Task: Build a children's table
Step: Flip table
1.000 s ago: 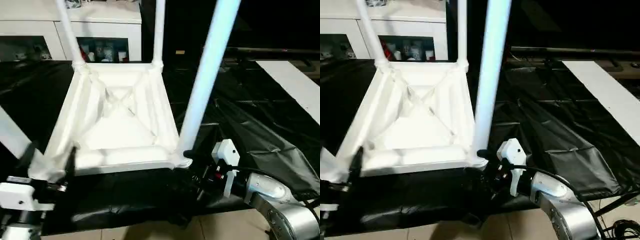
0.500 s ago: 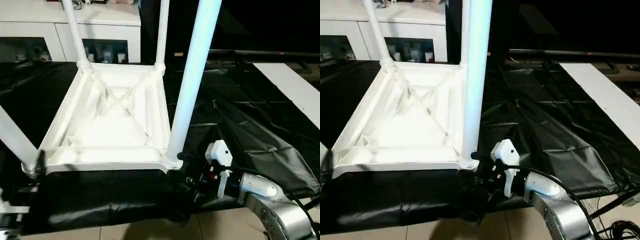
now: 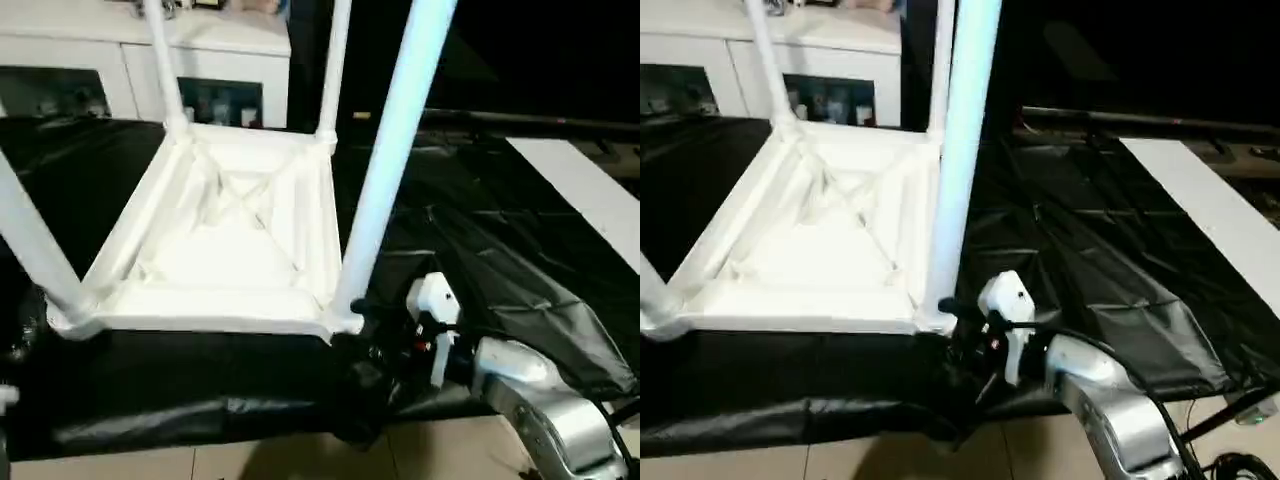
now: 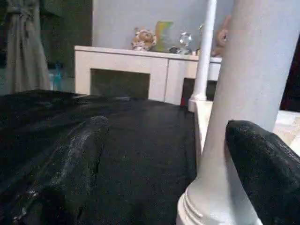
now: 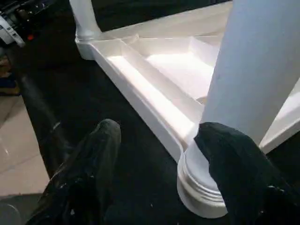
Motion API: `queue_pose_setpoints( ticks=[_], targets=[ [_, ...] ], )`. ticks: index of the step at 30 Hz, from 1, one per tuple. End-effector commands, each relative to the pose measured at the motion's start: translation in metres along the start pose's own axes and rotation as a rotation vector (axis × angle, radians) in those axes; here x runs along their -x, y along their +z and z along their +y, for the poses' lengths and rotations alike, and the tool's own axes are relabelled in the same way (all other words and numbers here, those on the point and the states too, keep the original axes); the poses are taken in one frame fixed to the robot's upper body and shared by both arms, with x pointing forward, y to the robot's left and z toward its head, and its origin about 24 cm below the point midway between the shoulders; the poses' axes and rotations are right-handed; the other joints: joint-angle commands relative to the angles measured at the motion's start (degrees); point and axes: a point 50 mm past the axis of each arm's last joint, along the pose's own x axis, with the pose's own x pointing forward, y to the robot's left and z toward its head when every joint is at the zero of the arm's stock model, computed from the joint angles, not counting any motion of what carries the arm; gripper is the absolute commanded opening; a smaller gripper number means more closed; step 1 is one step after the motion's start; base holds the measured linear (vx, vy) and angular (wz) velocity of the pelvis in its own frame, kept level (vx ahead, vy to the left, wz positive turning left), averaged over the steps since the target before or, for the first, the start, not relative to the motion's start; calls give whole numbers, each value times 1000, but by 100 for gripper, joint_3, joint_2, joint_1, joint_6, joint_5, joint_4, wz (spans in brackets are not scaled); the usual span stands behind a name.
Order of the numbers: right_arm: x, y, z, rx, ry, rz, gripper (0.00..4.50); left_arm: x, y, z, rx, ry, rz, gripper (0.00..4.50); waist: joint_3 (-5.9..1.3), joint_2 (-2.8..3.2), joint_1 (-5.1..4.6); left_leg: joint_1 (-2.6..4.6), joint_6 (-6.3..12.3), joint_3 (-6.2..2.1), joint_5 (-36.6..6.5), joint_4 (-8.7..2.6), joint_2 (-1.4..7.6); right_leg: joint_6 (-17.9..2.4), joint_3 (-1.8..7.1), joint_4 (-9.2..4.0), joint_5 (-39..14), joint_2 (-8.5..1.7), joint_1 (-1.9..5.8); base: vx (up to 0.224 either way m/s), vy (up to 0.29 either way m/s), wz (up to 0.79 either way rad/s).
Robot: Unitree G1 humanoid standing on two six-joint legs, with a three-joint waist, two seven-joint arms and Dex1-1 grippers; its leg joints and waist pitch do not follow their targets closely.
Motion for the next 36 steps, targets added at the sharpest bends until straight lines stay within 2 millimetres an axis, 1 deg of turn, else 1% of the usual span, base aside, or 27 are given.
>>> queue_pose_setpoints(
  ticks=[1, 2, 4, 6, 7, 8, 12, 14, 17, 19, 20, 21, 22, 23, 24, 25, 26, 27, 28, 29, 30, 31, 32, 33, 34, 35, 36],
  targets=[
    [-2, 2, -1, 15, 3, -10, 303, -19, 3, 7, 40, -72, 14, 446, -149, 213, 32, 148, -165, -27, -2827, -455, 53, -227, 236, -588, -2706, -282, 8, 0, 0, 0],
    [-2, 1, -1, 14, 4, -9, 303, -28, 5, 10, 49, -100, 15, 446, -147, 229, 70, 127, -246, -72, -2857, -494, 92, -321, 221, -535, -2476, -288, 54, 0, 0, 0],
    [-2, 0, -1, 13, 0, -7, 303, -39, 9, 15, 48, -150, 24, 446, -134, 273, 89, 143, -301, -87, -2978, -512, 101, -377, 215, -539, -2416, -292, 52, 0, 0, 0],
    [-2, -1, -1, 12, -1, -6, 303, -42, 10, 16, 43, -166, 25, 446, -124, 238, 73, 73, -337, -112, -3011, -552, 124, -519, 204, -471, -2240, -322, 145, 0, 0, 0],
    [-1, -2, -2, 11, -4, -5, 303, -43, 10, 16, 50, -181, 30, 446, -139, 272, 81, 118, -348, -98, -3033, -535, 118, -539, 220, -482, -2281, -337, 118, 0, 0, 0],
    [0, -3, -2, 11, -8, -1, 303, -43, 9, 17, 64, -192, 36, 446, -141, 297, 80, 117, -353, -101, -3004, -531, 118, -569, 232, -477, -2251, -353, 121, 0, 0, 0],
    [1, -6, -2, 10, -14, 4, 303, -39, 6, 20, 100, -189, 52, 446, -157, 299, 112, 110, -322, -66, -2812, -518, 131, -730, 252, -444, -1941, -352, 138, 0, 0, 0],
    [1, -7, -2, 10, -16, 5, 303, -37, 3, 22, 124, -180, 61, 446, -155, 298, 125, 110, -308, -60, -2786, -515, 129, -740, 251, -440, -1931, -347, 143, 0, 0, 0],
    [-2, -8, -2, 13, -10, 12, 303, -28, -5, 37, 218, -132, 104, 446, -147, 201, 151, 95, -273, -49, -2673, -518, 125, -720, 250, -439, -2006, -350, 153, 0, 0, 0],
    [-4, -8, -2, 16, 7, 16, 303, -21, -7, 50, 257, -96, 122, 446, -146, 168, 176, 89, -236, -48, -2566, -515, 101, -638, 254, -444, -2155, -357, 156, 0, 0, 0],
    [-5, -8, -2, 17, 15, 19, 303, -16, -7, 56, 252, -93, 128, 446, -141, 159, 166, 69, -230, -62, -2535, -536, 99, -553, 253, -451, -2288, -361, 169, 0, 0, 0],
    [-6, -8, -1, 19, 25, 22, 303, -11, -5, 61, 226, -114, 139, 446, -135, 199, 176, 79, -252, -90, -2614, -554, 117, -494, 254, -473, -2447, -387, 164, 0, 0, 0],
    [-6, -8, -1, 19, 26, 23, 303, -3, -7, 57, 216, -137, 144, 446, -125, 209, 172, 116, -288, -98, -2765, -564, 144, -521, 259, -482, -2453, -388, 130, 0, 0, 0],
    [-6, -8, -1, 20, 31, 25, 303, 19, -11, 44, 195, -203, 158, 446, -81, 148, 127, 30, -347, -157, -2927, -628, 244, -663, 256, -433, -2414, -470, 197, 0, 0, 0],
    [-7, -9, -1, 21, 33, 25, 303, 30, -13, 36, 187, -232, 166, 446, -48, 136, 96, -15, -321, -132, -3019, -655, 216, -620, 221, -455, -2631, -414, 209, 0, 0, 0],
    [-7, -9, -1, 22, 38, 26, 303, 55, -14, 16, 181, -291, 175, 446, -54, 129, 112, 0, -342, -168, -3133, -632, 270, -603, 244, -495, -2957, -545, 197, 18, 52, -15],
    [-7, -9, -1, 24, 42, 27, 303, 83, -8, -13, 185, -382, 186, 446, -36, 87, 38, 15, -302, -110, -3185, -599, 294, -609, 269, -543, -3068, -532, 163, 18, 52, -15],
    [-8, -9, -2, 27, 45, 27, 303, 98, 1, -33, 197, -429, 171, 446, -40, 97, 11, -26, -287, -153, -3131, -621, 296, -601, 262, -541, -3036, -540, 178, 0, 0, 0],
    [-9, -9, -3, 26, 43, 22, 303, 101, 7, -52, 228, -490, 163, 446, -40, 107, 38, 37, -201, -80, -3072, -585, 286, -604, 270, -615, -2787, -453, 138, 0, 0, 0],
    [-9, -9, -3, 26, 42, 21, 303, 96, 9, -60, 236, -522, 155, 446, -58, 130, 100, 177, -170, -1, -3117, -526, 241, -634, 283, -651, -2534, -358, 26, 0, 0, 0],
    [-9, -9, -3, 26, 42, 20, 303, 94, 10, -63, 239, -535, 152, 446, -23, 126, 143, 234, -162, 38, -3226, -520, 230, -659, 299, -676, -2494, -306, -53, -8, -52, 29],
    [-9, -9, -3, 27, 42, 20, 303, 89, 12, -73, 240, -576, 147, 446, 9, 90, 175, 255, -141, 70, -3301, -501, 210, -642, 292, -686, -2565, -268, -66, -32, -75, 34],
    [-9, -10, -3, 27, 43, 20, 303, 88, 13, -77, 239, -596, 145, 446, 45, 91, 251, 329, -154, 88, -3434, -485, 199, -558, 276, -726, -2884, -263, -90, -32, -75, 34],
    [-9, -10, -3, 31, 42, 22, 303, 84, 15, -80, 233, -587, 129, 446, 48, 61, 270, 286, -162, 62, -3368, -504, 179, -368, 250, -720, -3256, -281, -11, 0, 0, 0],
    [-9, -10, -3, 41, 40, 24, 303, 81, 16, -81, 232, -566, 112, 446, 26, 71, 262, 207, -200, 30, -3169, -537, 183, -219, 242, -705, -3380, -307, 68, 0, 0, 0],
    [-9, -9, -3, 41, 41, 21, 303, 80, 17, -82, 224, -551, 97, 446, 14, 87, 244, 145, -232, 11, -2997, -551, 176, -119, 235, -692, -3379, -314, 114, 0, 0, 0],
    [-8, -8, -2, 41, 41, 19, 303, 80, 18, -83, 207, -540, 83, 446, 7, 124, 231, 136, -242, 8, -2945, -557, 172, -83, 236, -693, -3373, -312, 115, 0, 0, 0]
  ],
)
